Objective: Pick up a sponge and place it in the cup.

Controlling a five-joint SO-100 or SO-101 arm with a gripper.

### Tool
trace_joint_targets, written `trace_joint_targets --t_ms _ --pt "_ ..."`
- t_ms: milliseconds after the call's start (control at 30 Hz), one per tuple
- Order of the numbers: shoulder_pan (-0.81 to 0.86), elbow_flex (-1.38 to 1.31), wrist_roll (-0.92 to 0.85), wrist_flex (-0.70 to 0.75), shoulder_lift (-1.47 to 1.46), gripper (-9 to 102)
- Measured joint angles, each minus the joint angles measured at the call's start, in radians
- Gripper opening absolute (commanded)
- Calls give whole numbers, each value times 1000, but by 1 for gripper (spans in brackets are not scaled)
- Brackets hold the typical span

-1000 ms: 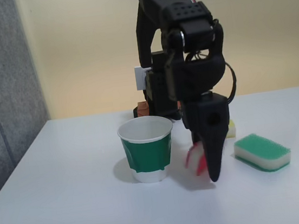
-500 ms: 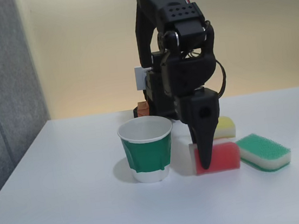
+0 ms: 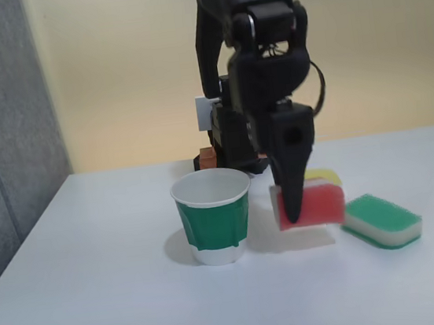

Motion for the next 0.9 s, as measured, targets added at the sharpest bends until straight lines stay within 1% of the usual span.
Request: trace_joint_targets --t_ms 100,300,567,767,900 --pt "-20 -37 -14 49 21 0" --pt "-15 -135 -55 92 64 0" --pt "11 -268 -106 225 143 0" --pt "109 -334 -322 322 189 0" --pt "186 -348 -499 331 212 0"
